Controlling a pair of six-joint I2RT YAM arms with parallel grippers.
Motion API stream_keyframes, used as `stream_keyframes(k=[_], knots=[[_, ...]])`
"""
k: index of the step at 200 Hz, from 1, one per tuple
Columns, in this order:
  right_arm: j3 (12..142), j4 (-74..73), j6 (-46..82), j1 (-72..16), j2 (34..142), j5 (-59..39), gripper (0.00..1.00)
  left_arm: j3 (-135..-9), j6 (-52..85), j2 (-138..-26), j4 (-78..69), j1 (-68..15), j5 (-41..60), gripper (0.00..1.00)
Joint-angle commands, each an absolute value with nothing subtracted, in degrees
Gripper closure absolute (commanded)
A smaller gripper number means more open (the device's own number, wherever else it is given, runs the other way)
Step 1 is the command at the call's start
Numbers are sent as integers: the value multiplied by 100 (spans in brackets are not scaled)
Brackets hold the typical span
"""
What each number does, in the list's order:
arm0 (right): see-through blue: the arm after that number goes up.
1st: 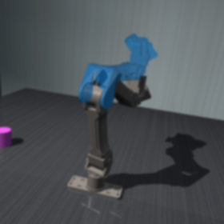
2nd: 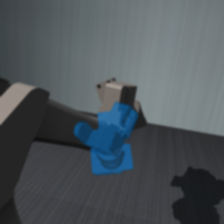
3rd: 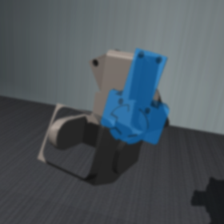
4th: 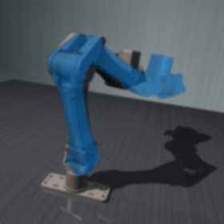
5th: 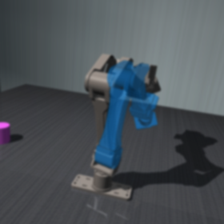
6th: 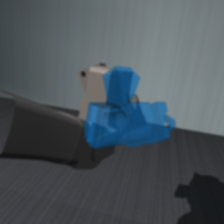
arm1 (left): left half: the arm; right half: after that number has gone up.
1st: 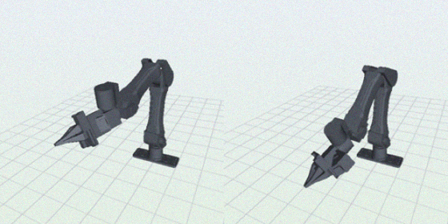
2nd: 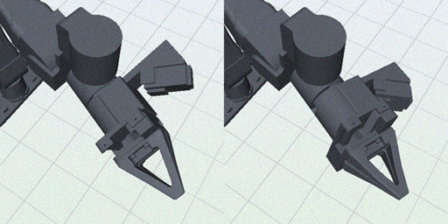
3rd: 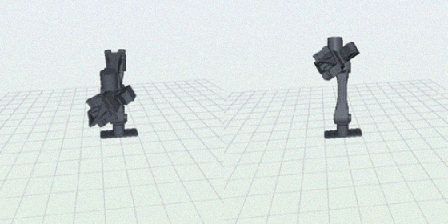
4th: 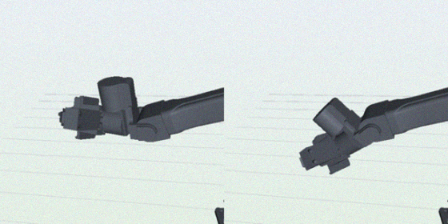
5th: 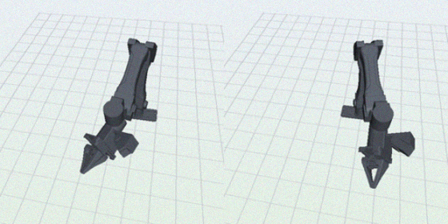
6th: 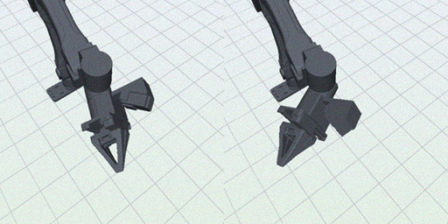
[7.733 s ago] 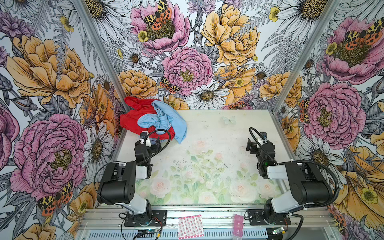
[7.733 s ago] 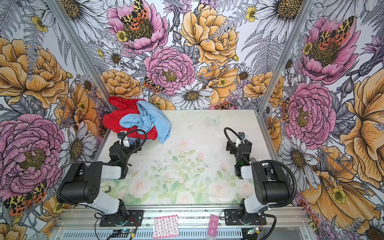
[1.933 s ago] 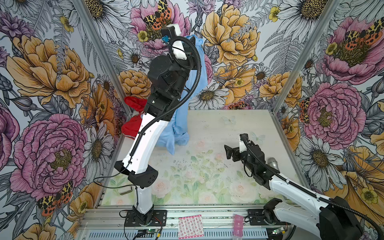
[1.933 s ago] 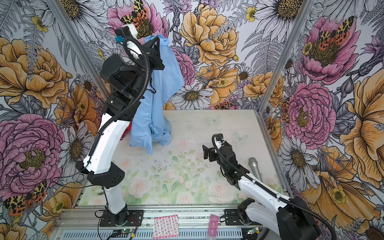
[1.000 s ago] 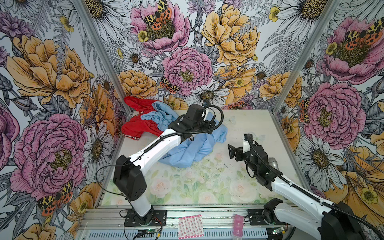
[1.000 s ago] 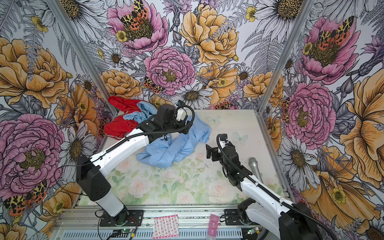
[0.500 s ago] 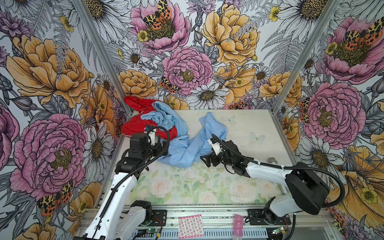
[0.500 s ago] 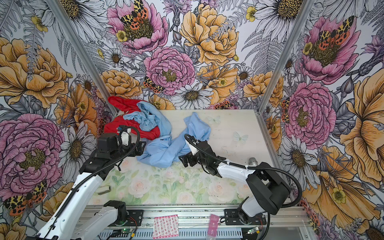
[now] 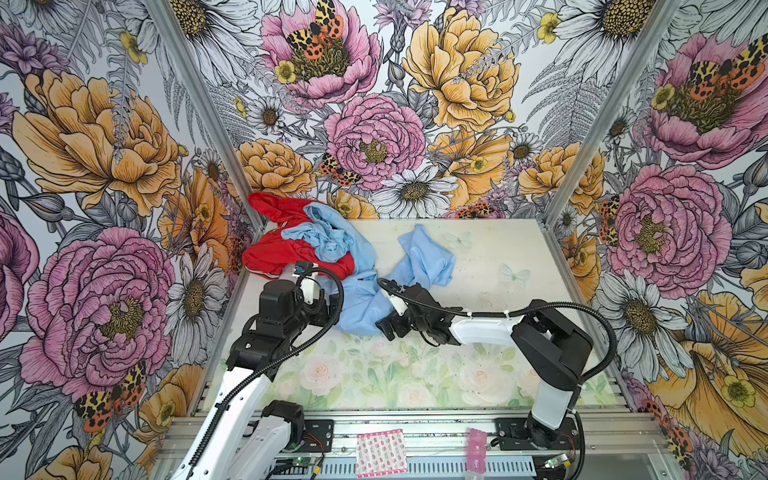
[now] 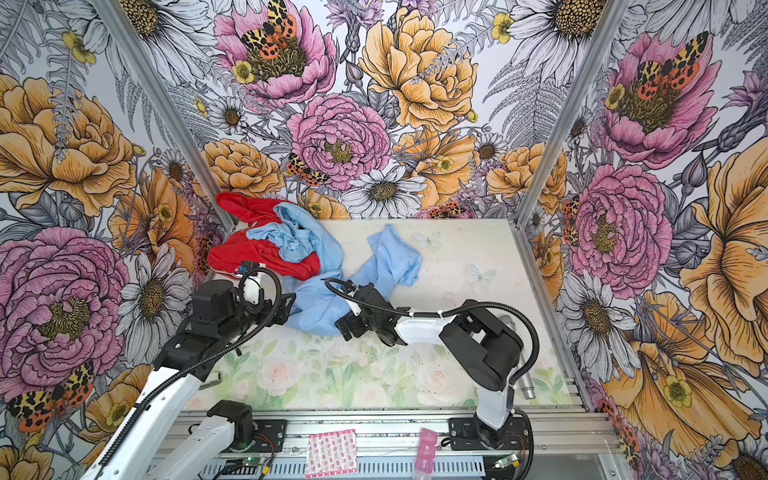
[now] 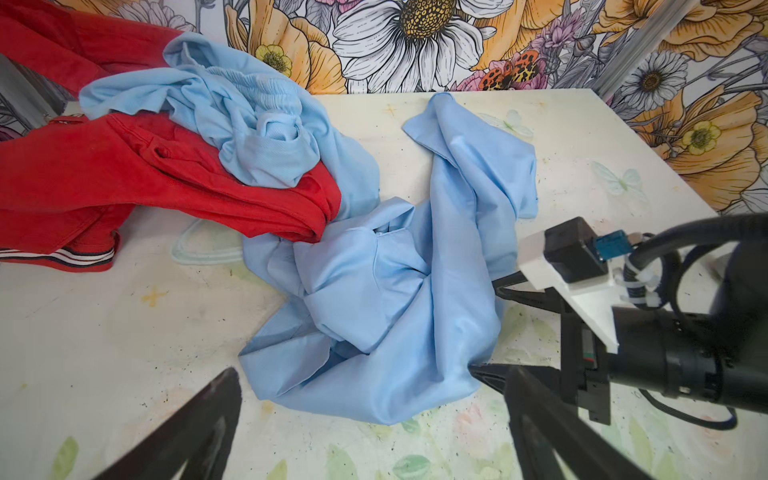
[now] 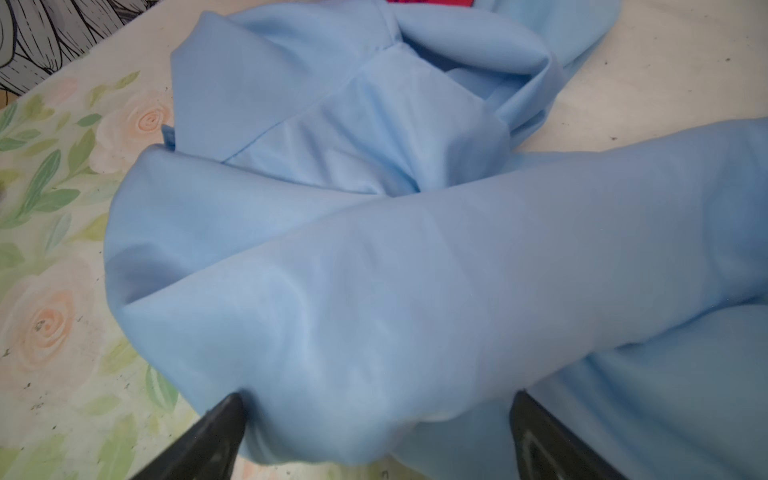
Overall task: Pick out a specific cloth from the pile
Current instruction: 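Grasp the spread light blue shirt with the right gripper while the left arm withdraws, then lift the shirt with the right gripper and carry it toward the far corner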
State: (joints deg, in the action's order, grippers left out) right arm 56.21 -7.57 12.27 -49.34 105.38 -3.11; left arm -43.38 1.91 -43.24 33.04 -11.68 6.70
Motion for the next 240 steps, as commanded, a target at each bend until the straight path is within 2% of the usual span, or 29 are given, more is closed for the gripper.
stream_keyframes(k=[1,31,45,53,66,82,92,130,146,174,203,240], knots=[[5833,-466,1120,-4983,10747,223,1,-4276,97,-4316,3252,-1195,483,1],[6221,-111,1153,-4986,11081,272,1,-4267,71,-4324,3252,-1195,434,1],[6339,6,1178,-4979,11177,232,11,-4251,70,-4329,3252,-1203,390,1],[6376,59,1161,-4982,11181,192,22,-4250,66,-4324,3253,-1211,365,1],[6350,55,1148,-4976,11109,196,46,-4254,52,-4332,3251,-1213,349,1],[6218,-69,1145,-4976,10928,220,85,-4240,47,-4333,3252,-1222,315,1],[6104,-190,1119,-4976,10776,195,100,-4237,44,-4333,3252,-1228,282,1],[5667,-885,1377,-4719,9937,29,100,-4246,35,-4369,3251,-1244,278,1],[6128,-578,1632,-4574,9730,-556,100,-4247,27,-4311,3252,-1243,255,1],[7237,384,1311,-4370,9384,-646,100,-4235,28,-4100,3243,-1261,114,1],[7497,285,1135,-4165,8656,-151,100,-4237,33,-3872,3230,-1162,62,1],[8030,137,828,-3707,7915,1035,100,-4196,58,-3671,3182,-1126,114,1]])
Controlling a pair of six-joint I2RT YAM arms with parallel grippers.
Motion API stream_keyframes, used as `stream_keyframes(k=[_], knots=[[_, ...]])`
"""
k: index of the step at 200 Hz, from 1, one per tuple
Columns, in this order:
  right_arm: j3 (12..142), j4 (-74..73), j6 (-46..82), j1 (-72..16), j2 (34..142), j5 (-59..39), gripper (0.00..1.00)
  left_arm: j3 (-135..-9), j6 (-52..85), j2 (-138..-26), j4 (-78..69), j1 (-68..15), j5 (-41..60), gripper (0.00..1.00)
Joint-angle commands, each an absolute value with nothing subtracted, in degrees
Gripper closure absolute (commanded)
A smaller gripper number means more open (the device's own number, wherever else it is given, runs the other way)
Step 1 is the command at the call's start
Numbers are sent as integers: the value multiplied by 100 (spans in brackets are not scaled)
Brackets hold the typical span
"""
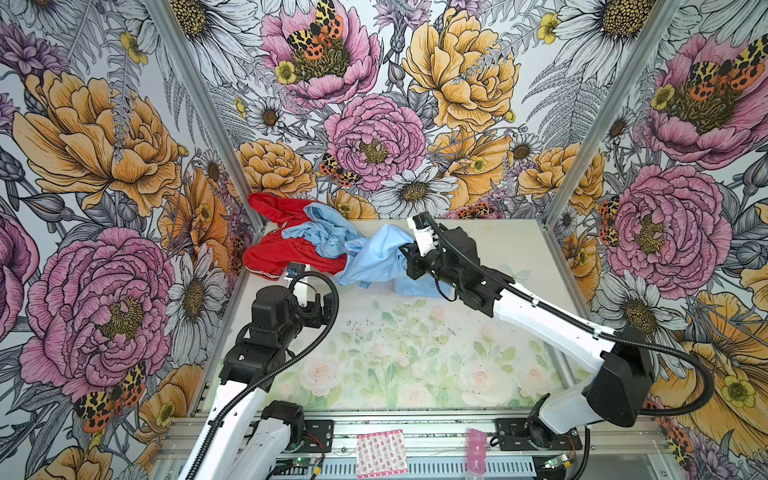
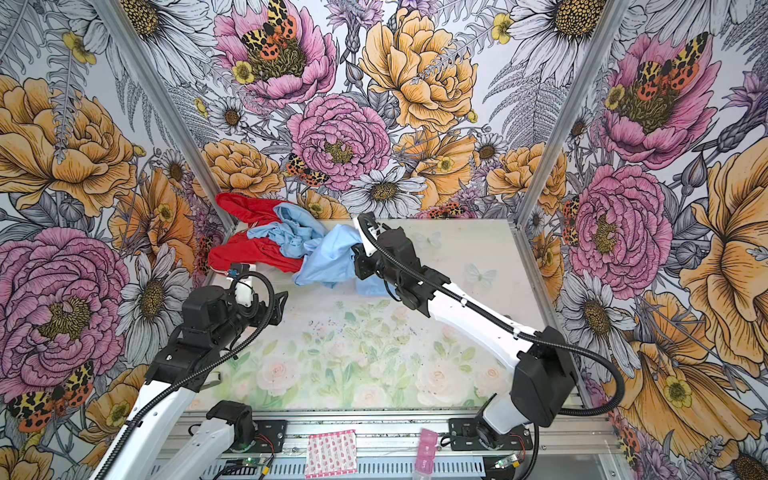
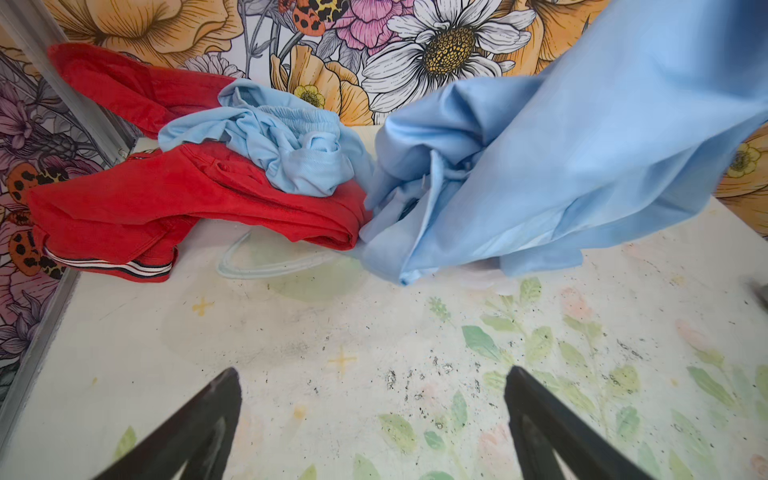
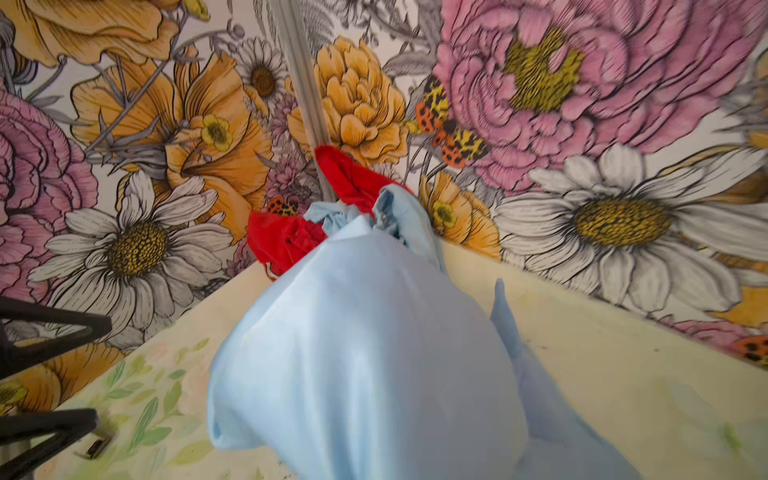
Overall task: Pick out a specific cloth from the pile
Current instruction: 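Lift the shirt with the right gripper and carry it toward the far corner, then lower the shirt onto the table and open the right gripper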
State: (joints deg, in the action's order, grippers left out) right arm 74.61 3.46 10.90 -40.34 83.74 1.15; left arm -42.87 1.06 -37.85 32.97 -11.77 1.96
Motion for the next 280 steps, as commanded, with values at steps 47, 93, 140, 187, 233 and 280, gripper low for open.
stream_keyframes(k=[47,93,140,187,233,280], knots=[[9432,823,208,-2905,7712,1727,100,-4213,101,-3604,3184,-1131,283,1],[10825,1521,-401,-2280,8239,1776,100,-4203,125,-3526,3165,-1186,355,1],[11552,1932,-878,-2207,8815,1868,100,-4193,129,-3457,3156,-1186,349,1],[10001,1809,-255,-2228,8610,920,100,-4166,91,-3446,3134,-1172,431,1],[7803,367,272,-2102,8092,803,100,-3993,41,-3559,2873,-1249,1414,1],[5662,-313,483,-1643,7220,1469,100,-3894,36,-3744,2705,-1685,1823,1]])
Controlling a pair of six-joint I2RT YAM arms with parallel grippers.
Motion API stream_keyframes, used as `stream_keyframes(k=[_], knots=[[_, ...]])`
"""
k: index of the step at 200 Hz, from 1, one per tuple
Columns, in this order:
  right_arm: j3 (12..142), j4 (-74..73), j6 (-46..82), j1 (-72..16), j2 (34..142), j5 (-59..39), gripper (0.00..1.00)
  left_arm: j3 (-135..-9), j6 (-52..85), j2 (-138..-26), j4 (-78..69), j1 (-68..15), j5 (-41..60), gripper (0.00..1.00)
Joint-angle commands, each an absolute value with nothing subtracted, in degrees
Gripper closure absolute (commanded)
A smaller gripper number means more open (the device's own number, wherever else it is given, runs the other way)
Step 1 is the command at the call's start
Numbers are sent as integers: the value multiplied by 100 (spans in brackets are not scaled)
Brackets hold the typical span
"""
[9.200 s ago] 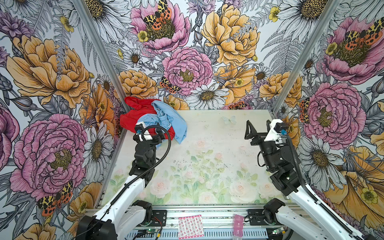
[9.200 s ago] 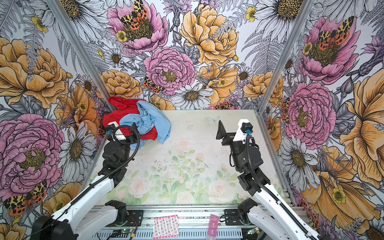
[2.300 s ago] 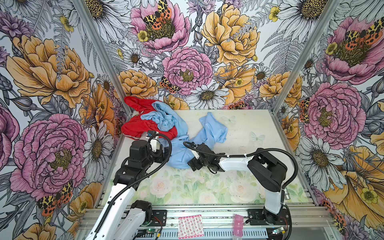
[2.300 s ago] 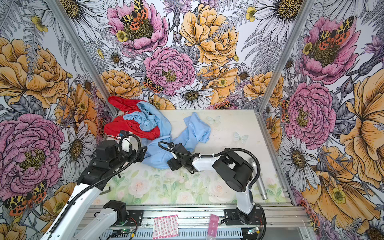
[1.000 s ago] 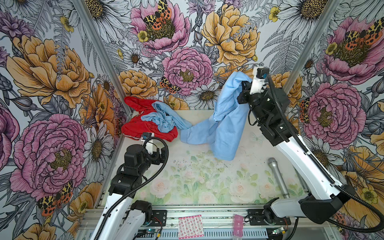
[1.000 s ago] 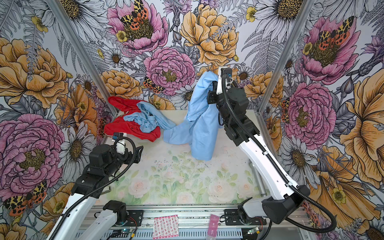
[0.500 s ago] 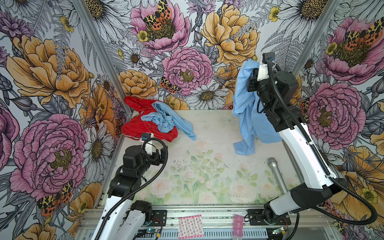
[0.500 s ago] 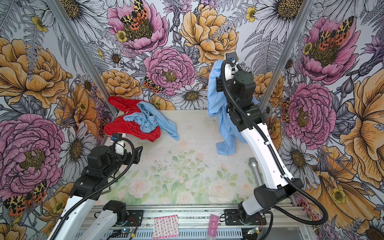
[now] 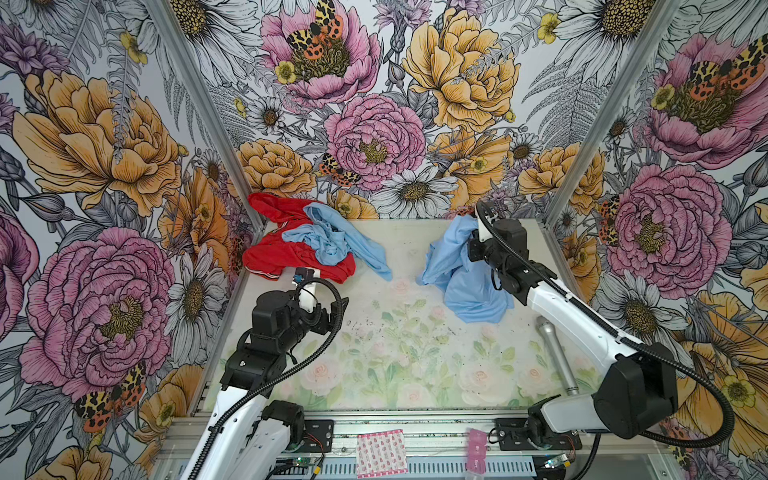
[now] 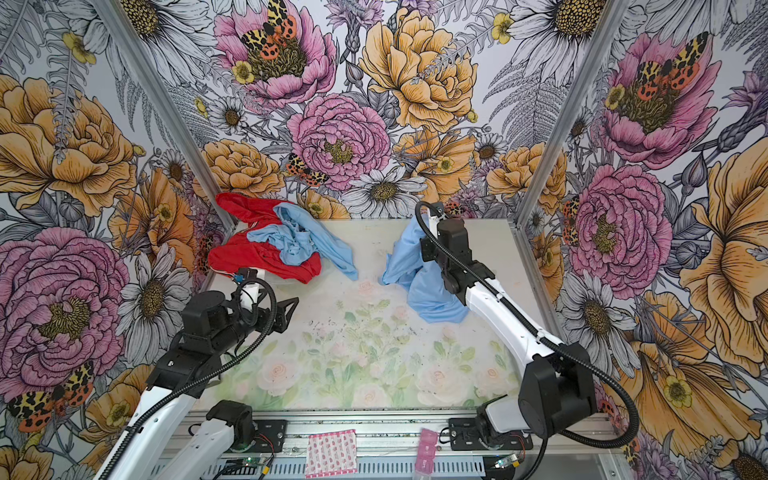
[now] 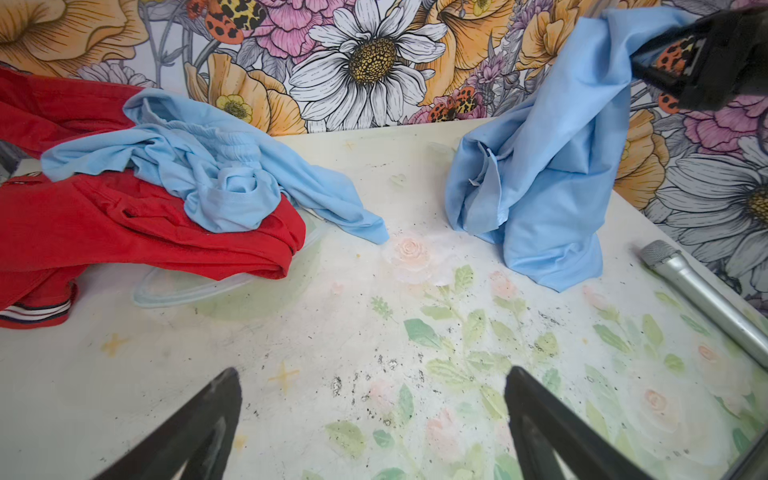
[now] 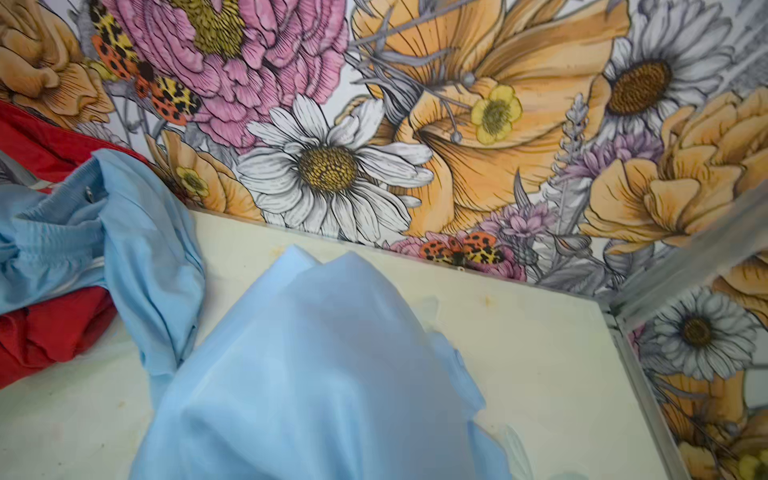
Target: Pick out a specific cloth from the pile
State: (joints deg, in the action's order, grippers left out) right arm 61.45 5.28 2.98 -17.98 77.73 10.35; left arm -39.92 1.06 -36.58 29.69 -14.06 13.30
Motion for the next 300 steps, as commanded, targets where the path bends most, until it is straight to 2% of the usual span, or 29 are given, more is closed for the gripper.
stream_keyframes(k=[1,22,37,63,91,118,125,146,164,173,178,181,206,227,263,300], knots=[[5630,-306,474,-1639,7218,1482,100,-3894,35,-3757,2706,-1704,1821,1],[5102,-229,369,-1643,7210,2013,100,-3906,-94,-4006,2720,-2363,1557,1],[4632,-624,402,-1637,7229,2288,100,-4151,-192,-4270,2804,-2826,961,1],[4329,-905,808,-1640,7439,2233,100,-5416,14,-5104,3139,-3416,-127,1],[3941,-1142,970,-1635,7815,2724,100,-7093,-161,-6407,3508,-3458,60,1],[3995,-955,1073,-1631,7703,2572,100,-7661,-1155,-7420,3500,-3421,292,1],[4012,-893,1127,-1620,7707,2578,91,-7666,-1398,-7605,3494,-3419,424,1],[4280,-332,1194,-1616,7689,2113,53,-7419,-2002,-7822,3417,-3511,720,1],[4573,416,1284,-1619,7562,1896,36,-6841,-2134,-7618,2976,-3517,739,1],[4654,726,1378,-1623,7417,1872,19,-6544,-2046,-7464,2664,-3454,835,1],[4686,891,1425,-1624,7319,1856,3,-6441,-2008,-7395,2571,-3444,847,1],[4701,986,1439,-1619,7259,1850,1,-6420,-1998,-7361,2552,-3450,825,1],[4707,1543,1475,-1716,6764,1698,1,-6435,-1703,-7103,2554,-3487,591,1],[4475,1614,1080,-2124,6566,1577,1,-6238,-1708,-7005,2401,-3475,426,1],[4538,1794,523,-2938,6996,1665,1,-6285,-1611,-7177,2385,-3407,420,1],[5116,2599,881,-3090,7626,2130,2,-6386,-1390,-7275,2367,-3290,353,1]])
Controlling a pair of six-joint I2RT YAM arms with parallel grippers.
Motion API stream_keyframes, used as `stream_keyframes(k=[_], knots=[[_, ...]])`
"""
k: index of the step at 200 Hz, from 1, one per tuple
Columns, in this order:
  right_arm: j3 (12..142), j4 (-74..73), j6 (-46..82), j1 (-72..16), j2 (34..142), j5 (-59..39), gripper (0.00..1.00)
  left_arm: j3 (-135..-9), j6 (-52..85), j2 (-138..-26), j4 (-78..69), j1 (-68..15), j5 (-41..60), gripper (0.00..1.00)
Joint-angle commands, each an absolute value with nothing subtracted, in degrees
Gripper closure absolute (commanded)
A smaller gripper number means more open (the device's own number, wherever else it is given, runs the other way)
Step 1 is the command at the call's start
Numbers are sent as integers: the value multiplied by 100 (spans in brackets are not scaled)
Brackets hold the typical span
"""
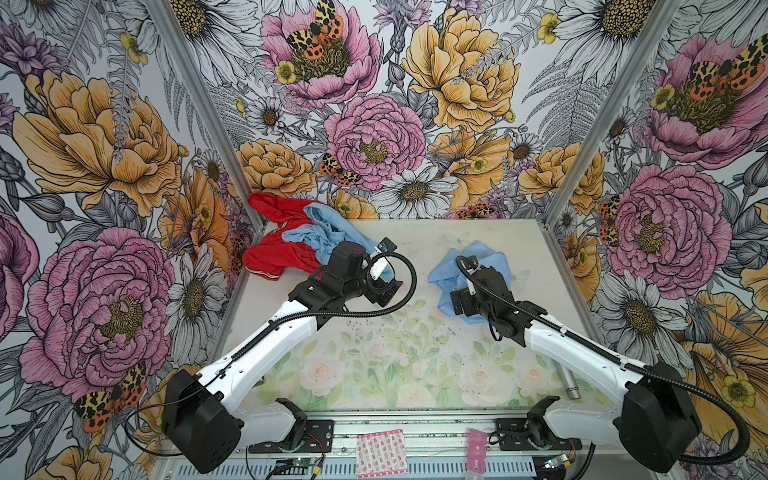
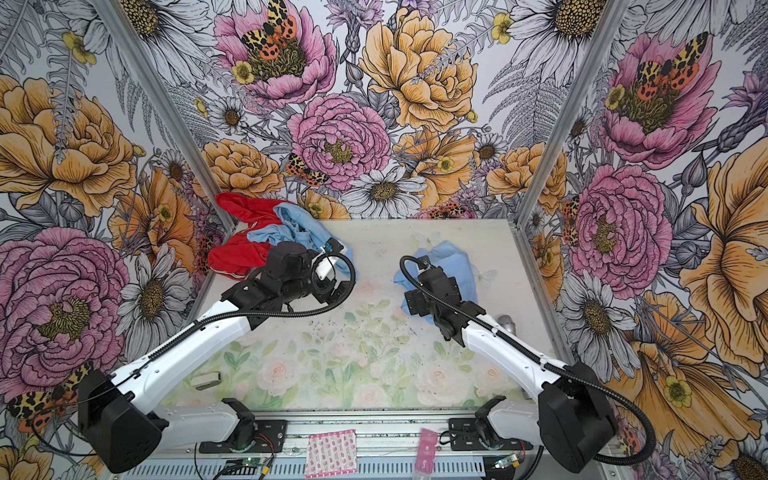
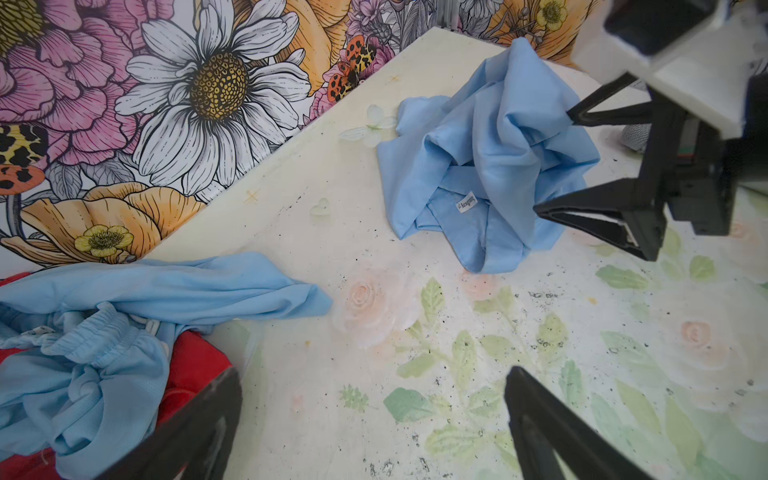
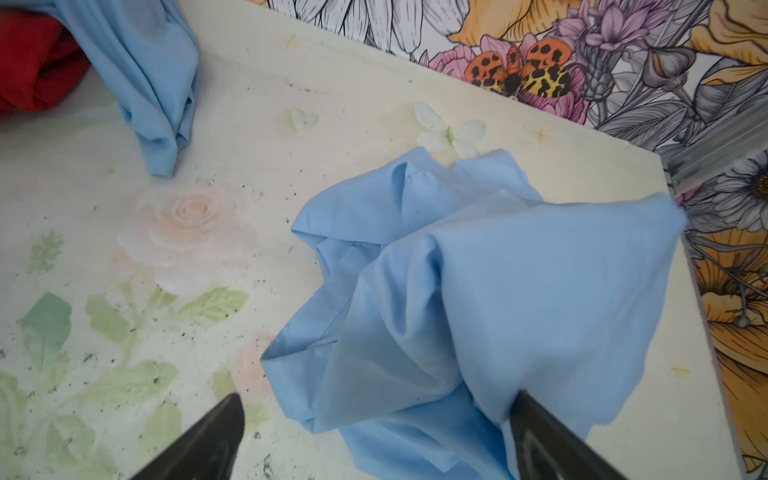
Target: Pick out a specific cloth from the pile
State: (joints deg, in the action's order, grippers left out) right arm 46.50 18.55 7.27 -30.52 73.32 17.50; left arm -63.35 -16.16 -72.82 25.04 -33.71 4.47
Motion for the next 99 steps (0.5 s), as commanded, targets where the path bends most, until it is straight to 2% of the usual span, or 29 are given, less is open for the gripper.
stream_keyframes(k=[1,14,49,99], knots=[[5133,2636,902,-3097,7641,2164,2,-6388,-1385,-7272,2370,-3289,344,1],[5256,2917,1059,-3103,7846,2298,2,-6386,-1359,-7220,2371,-3271,207,1],[5664,3245,1054,-3217,8702,1550,1,-6392,-1194,-7086,2327,-3051,326,1],[6226,3736,1190,-3441,9668,1962,1,-6349,-1230,-7129,2305,-2986,274,1]])
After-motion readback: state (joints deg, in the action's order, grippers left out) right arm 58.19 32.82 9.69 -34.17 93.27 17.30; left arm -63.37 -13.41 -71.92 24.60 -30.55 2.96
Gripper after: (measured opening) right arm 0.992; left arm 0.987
